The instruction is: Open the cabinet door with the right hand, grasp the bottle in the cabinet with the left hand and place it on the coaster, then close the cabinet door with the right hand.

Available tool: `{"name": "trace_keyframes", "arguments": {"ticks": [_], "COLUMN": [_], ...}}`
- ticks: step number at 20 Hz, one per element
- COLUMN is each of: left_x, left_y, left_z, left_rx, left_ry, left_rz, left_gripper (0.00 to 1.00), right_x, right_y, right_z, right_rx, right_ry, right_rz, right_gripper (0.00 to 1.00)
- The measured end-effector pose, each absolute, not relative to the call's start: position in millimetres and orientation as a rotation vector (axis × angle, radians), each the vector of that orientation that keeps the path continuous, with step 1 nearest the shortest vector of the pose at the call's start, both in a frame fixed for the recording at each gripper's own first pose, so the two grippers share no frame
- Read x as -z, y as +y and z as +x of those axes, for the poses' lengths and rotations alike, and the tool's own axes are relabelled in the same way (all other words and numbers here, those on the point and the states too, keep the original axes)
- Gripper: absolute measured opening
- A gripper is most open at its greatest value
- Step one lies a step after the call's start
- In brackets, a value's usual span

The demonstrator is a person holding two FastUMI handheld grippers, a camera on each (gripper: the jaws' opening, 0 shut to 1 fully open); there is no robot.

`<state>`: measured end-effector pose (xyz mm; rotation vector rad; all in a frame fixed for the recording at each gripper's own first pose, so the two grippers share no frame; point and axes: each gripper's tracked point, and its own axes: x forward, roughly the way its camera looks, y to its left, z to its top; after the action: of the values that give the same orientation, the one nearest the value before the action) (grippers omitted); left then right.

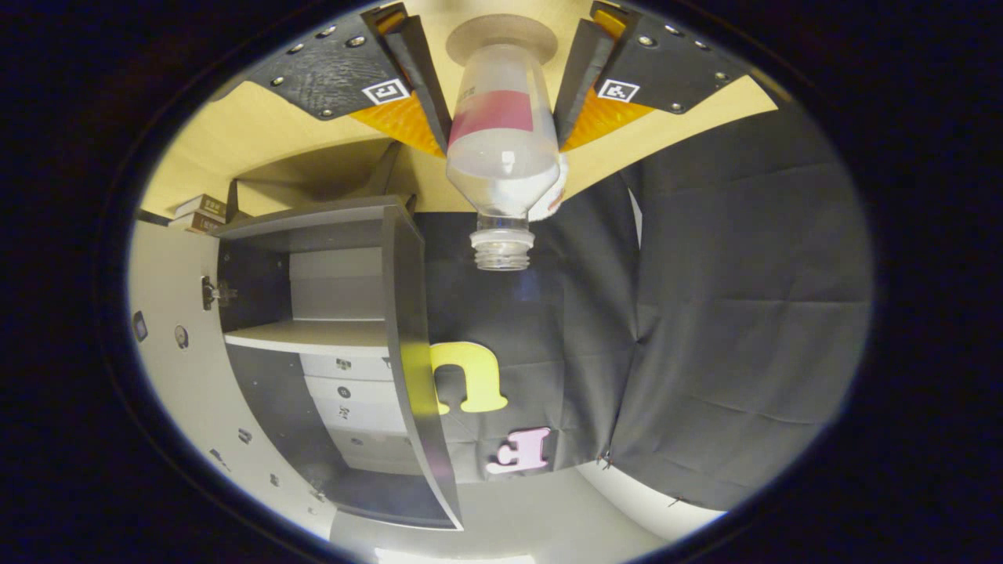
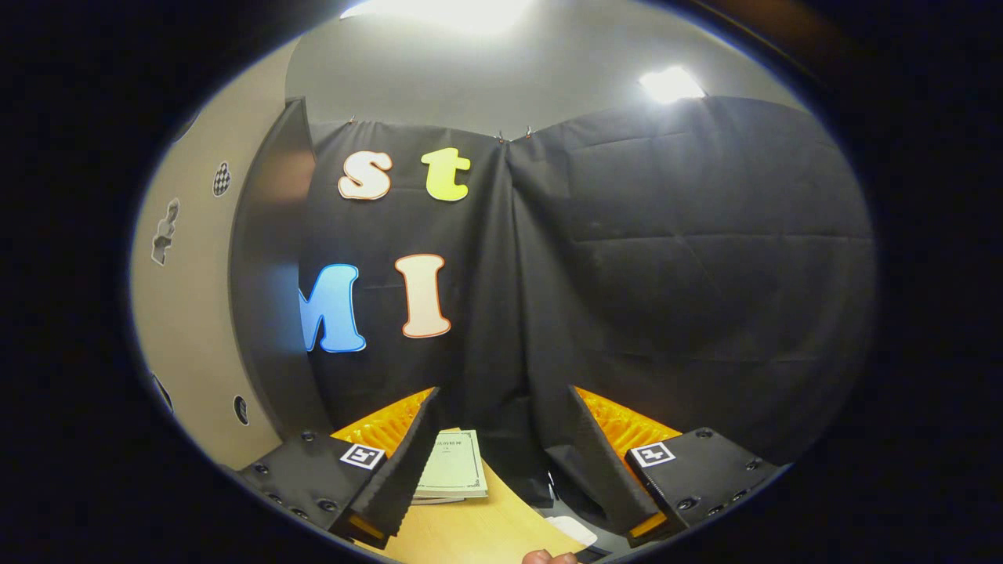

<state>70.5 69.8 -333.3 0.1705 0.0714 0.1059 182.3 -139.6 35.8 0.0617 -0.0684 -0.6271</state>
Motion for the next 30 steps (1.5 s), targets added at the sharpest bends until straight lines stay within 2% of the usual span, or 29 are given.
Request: {"name": "trace_keyframes", "arguments": {"ticks": [4, 5, 6, 8, 9, 10, 11, 14, 15, 18, 19, 20, 21, 22, 27, 30], "left_x": [343, 345, 347, 351, 352, 353, 356, 363, 363, 360, 357, 352, 343, 334, 274, 227], "left_y": [66, 66, 66, 66, 66, 66, 65, 67, 66, 66, 64, 62, 62, 61, 52, 40], "left_z": [65, 66, 64, 61, 59, 60, 57, 57, 56, 56, 54, 56, 53, 50, 27, -2], "left_rx": [-0.087, -0.079, -0.074, -0.071, -0.070, -0.072, -0.073, -0.077, -0.078, -0.087, -0.090, -0.089, -0.088, -0.079, -0.047, -0.009], "left_ry": [0.093, 0.104, 0.112, 0.133, 0.130, 0.135, 0.144, 0.173, 0.184, 0.201, 0.199, 0.192, 0.178, 0.168, 0.098, 0.052], "left_rz": [0.172, 0.173, 0.174, 0.176, 0.173, 0.168, 0.162, 0.152, 0.144, 0.130, 0.130, 0.131, 0.131, 0.128, 0.150, 0.162], "left_gripper": [0.71, 0.71, 0.70, 0.70, 0.73, 0.73, 0.74, 0.73, 0.79, 0.72, 0.75, 0.75, 0.79, 0.82, 0.80, 0.82], "right_x": [-30, -28, -25, -15, -10, -7, -4, 2, 5, 10, 11, 14, 19, 23, 32, 41], "right_y": [-147, -149, -151, -154, -154, -153, -152, -147, -144, -136, -133, -131, -130, -130, -114, -96], "right_z": [156, 151, 146, 139, 137, 136, 135, 138, 139, 143, 145, 146, 147, 147, 150, 154], "right_rx": [0.672, 0.681, 0.690, 0.706, 0.707, 0.705, 0.705, 0.692, 0.685, 0.662, 0.651, 0.642, 0.640, 0.640, 0.597, 0.553], "right_ry": [-0.068, -0.069, -0.070, -0.060, -0.051, -0.045, -0.043, -0.033, -0.025, -0.004, -0.005, -0.006, 0.000, 0.007, 0.013, 0.029], "right_rz": [0.078, 0.092, 0.107, 0.127, 0.137, 0.148, 0.154, 0.146, 0.129, 0.095, 0.103, 0.115, 0.122, 0.123, 0.094, 0.103], "right_gripper": [0.98, 0.92, 0.98, 0.98, 0.98, 0.92, 0.98, 0.98, 0.98, 0.98, 0.98, 0.93, 0.98, 0.98, 0.98, 0.98]}}
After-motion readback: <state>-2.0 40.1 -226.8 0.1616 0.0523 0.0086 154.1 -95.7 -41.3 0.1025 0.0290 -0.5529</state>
